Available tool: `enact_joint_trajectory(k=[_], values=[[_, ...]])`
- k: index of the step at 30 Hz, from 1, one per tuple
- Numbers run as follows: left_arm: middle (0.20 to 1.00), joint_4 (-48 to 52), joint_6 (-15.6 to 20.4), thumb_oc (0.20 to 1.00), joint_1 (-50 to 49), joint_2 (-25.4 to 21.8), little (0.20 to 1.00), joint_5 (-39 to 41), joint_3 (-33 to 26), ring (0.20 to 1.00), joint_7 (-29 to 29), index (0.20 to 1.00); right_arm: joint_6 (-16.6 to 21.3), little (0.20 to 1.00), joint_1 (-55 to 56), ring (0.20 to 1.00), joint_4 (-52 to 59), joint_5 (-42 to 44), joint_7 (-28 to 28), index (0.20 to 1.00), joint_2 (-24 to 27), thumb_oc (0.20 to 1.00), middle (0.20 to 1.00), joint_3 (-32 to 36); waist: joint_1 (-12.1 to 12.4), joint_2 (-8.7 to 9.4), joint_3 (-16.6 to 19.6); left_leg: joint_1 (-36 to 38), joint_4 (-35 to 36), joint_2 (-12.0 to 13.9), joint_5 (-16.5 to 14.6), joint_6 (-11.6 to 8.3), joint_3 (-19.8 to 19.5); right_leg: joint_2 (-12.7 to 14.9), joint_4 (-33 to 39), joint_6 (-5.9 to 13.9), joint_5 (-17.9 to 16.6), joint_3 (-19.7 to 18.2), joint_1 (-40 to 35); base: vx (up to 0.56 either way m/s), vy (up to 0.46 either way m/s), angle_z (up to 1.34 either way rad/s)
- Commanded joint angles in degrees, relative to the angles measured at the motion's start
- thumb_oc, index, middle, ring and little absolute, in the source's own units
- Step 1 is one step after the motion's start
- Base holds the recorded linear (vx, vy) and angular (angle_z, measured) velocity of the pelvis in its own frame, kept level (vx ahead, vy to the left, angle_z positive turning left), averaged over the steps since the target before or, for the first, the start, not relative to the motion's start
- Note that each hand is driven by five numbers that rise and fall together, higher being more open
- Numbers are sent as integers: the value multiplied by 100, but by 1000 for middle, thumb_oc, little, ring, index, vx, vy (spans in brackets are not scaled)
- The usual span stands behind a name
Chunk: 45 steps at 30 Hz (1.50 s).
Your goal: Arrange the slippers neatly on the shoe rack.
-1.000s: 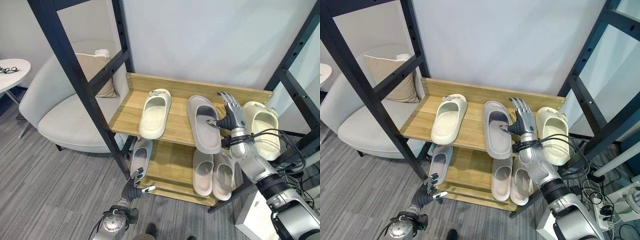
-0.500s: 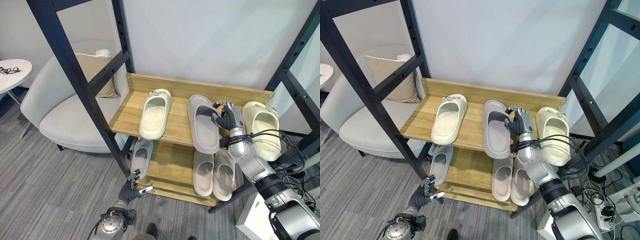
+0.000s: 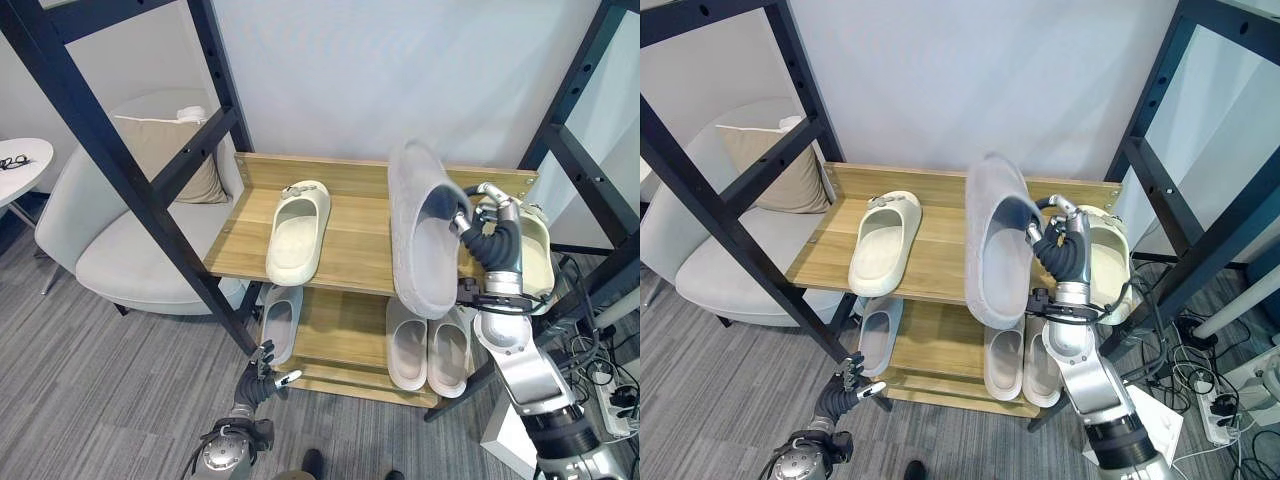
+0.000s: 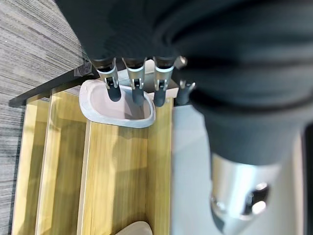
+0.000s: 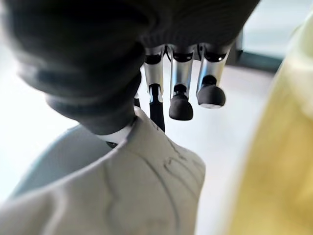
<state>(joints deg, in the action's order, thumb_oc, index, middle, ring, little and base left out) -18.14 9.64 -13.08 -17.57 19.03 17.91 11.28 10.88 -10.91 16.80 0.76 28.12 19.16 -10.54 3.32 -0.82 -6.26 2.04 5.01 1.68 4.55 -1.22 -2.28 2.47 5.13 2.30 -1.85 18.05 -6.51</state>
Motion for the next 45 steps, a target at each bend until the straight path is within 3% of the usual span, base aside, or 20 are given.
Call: enact_joint_trajectory(k=[1, 2, 3, 5, 9, 12, 17, 20, 21, 22, 25, 27, 28, 30, 31, 33, 37, 41, 42, 45], values=[[1000, 201, 137, 1000, 197, -186, 1000, -95, -120, 1000, -33, 1000, 912, 200, -296, 200, 433, 2271, -902, 200, -167, 200, 200, -40, 46, 211, -86, 507, -1, -247, -1157, 258, 133, -14, -13, 114, 1092, -202, -245, 0, 0, 0], [1000, 202, 136, 1000, 198, -187, 1000, -95, -120, 1000, -33, 1000, 913, 200, -297, 200, 430, 2276, -907, 200, -167, 200, 200, -37, 40, 214, -82, 497, -1, -252, -1150, 260, 127, -10, -13, 116, 1089, -196, -238, -43, -23, -4], [1000, 177, 79, 1000, 160, -201, 1000, -51, -135, 1000, -129, 1000, 970, 200, -355, 200, 717, 4130, -1891, 200, -365, 200, 200, -774, 76, 228, -101, 483, -1, -239, -1130, 242, 154, -2, -13, 107, 1083, -170, -233, -34, -16, -5], [1000, 134, 87, 1000, 172, -212, 1000, -58, -136, 1000, -149, 1000, 925, 200, -424, 200, 771, 4654, -2204, 200, -393, 200, 200, -1109, 88, 241, -98, 464, -1, -241, -1111, 235, 150, 5, -13, 106, 1074, -165, -214, -32, -16, -5], [1000, 10, 206, 1000, 246, -223, 1000, -44, -151, 1000, -317, 1000, 321, 200, -658, 200, 818, 6087, -3325, 200, -439, 200, 200, -2459, 194, 290, -111, 403, -1, -236, -1066, 197, 104, 0, -13, 78, 1058, -141, -176, -12, -13, 2], [1000, -33, 259, 1000, 300, -246, 1000, -75, -134, 1000, -355, 1000, 73, 200, -751, 200, 655, 6360, -3579, 200, -477, 200, 200, -2922, 240, 311, -141, 380, -1, -229, -1040, 183, 84, -5, -13, 62, 1049, -123, -163, -12, -20, 10], [1000, -186, 354, 1000, 433, -273, 1000, -117, -159, 1000, -420, 1000, -314, 200, -777, 200, 141, 5986, -3871, 200, -362, 200, 200, -3429, 316, 349, -214, 321, -1, -214, -995, 160, 44, -10, -13, 42, 1033, -60, -127, -17, -20, 6], [1000, -301, 445, 1000, 526, -287, 1000, -162, -203, 1000, -450, 1000, -495, 200, -660, 200, -449, 4978, -4046, 200, -170, 200, 200, -3612, 335, 360, -277, 267, -1, -209, -967, 146, 12, -10, -13, 40, 1032, -4, -97, 0, 0, 0], [1000, -302, 446, 1000, 526, -287, 1000, -162, -203, 1000, -450, 1000, -493, 200, -660, 200, -452, 4975, -4047, 200, -172, 200, 200, -3613, 333, 360, -277, 268, -1, -209, -967, 146, 11, -10, -13, 40, 1032, -3, -98, 0, 0, 0], [1000, -402, 489, 1000, 570, -266, 1000, -162, -225, 1000, -437, 1000, -467, 200, -625, 200, -786, 4172, -4041, 200, -93, 200, 200, -3591, 336, 350, -307, 258, -1, -207, -964, 145, 0, -8, -13, 44, 1041, 16, -94, 0, 0, 0], [1000, -462, 507, 1000, 583, -254, 1000, -161, -252, 1000, -413, 1000, -380, 200, -632, 200, -1002, 3562, -3985, 200, -48, 200, 200, -3536, 331, 348, -320, 256, -1, -204, -961, 146, -15, -7, -13, 45, 1046, 32, -94, 0, 0, 0], [1000, -589, 550, 1000, 586, -165, 1000, -144, -330, 1000, -300, 1000, -100, 200, -402, 200, -1611, 1351, -3524, 200, 76, 200, 200, -3250, 311, 328, -357, 243, -1, -209, -962, 153, -67, -6, -13, 50, 1074, 90, -117, 34, 1, 1], [1000, -593, 552, 1000, 586, -164, 1000, -144, -327, 1000, -299, 1000, -94, 200, -398, 200, -1617, 1335, -3515, 200, 69, 200, 200, -3253, 311, 327, -357, 245, -1, -209, -962, 153, -69, -7, -13, 50, 1075, 92, -119, 39, 0, 3], [1000, -630, 567, 1000, 572, -142, 1000, -204, -325, 1000, -178, 1000, -8, 200, -238, 200, -1938, 190, -3091, 200, 149, 200, 200, -3083, 301, 320, -380, 240, -1, -214, -973, 156, -103, -11, -13, 60, 1096, 125, -136, 45, 0, 5], [1000, -633, 580, 1000, 535, -140, 1000, -259, -301, 1000, -88, 1000, 13, 200, -86, 200, -2105, -831, -2672, 200, 267, 200, 200, -2926, 304, 310, -420, 230, -1, -221, -978, 157, -146, -10, -13, 64, 1112, 184, -152, 49, -6, 14], [1000, -649, 599, 1000, 557, -142, 1000, -288, -254, 1000, -43, 1000, -7, 200, -68, 200, -2291, -1369, -2347, 200, 326, 200, 200, -2839, 305, 307, -459, 208, -1, -227, -972, 160, -184, -8, -13, 64, 1119, 230, -152, 20, -10, 22], [1000, -328, 644, 1000, 660, -260, 1000, -345, -30, 1000, 116, 1000, -354, 200, -214, 200, -2925, -3095, -1174, 200, 509, 200, 200, -2443, 314, 244, -822, -221, -457, -292, -1070, 196, -302, 94, -392, 36, 1224, 416, 174, -78, 1, 20], [1000, -197, 697, 1000, 853, -318, 1000, -327, 100, 1000, 188, 1000, -566, 200, -514, 200, -3358, -3559, -562, 200, 521, 200, 200, -2293, 317, 179, -1063, -630, -862, -325, -1136, 223, -351, 203, -816, 12, 1321, 485, 571, -166, 36, 20], [1000, -21, 768, 1000, 1026, -406, 1000, -289, 195, 1000, 237, 1000, -762, 200, -893, 200, -3764, -3641, -188, 200, 437, 200, 200, -2145, 338, 91, -1266, -1014, -1168, -357, -1144, 237, -402, 325, -1250, -15, 1389, 550, 980, -217, 63, 6], [1000, 279, 876, 1000, 1256, -534, 1000, -135, 364, 1000, 300, 1000, -1053, 200, -1645, 200, -4216, -3585, 283, 200, 328, 200, 200, -1934, 391, -18, -1432, -1703, -1698, -440, -1202, 251, -499, 528, -1897, -37, 1502, 573, 1648, -206, 79, 10]])
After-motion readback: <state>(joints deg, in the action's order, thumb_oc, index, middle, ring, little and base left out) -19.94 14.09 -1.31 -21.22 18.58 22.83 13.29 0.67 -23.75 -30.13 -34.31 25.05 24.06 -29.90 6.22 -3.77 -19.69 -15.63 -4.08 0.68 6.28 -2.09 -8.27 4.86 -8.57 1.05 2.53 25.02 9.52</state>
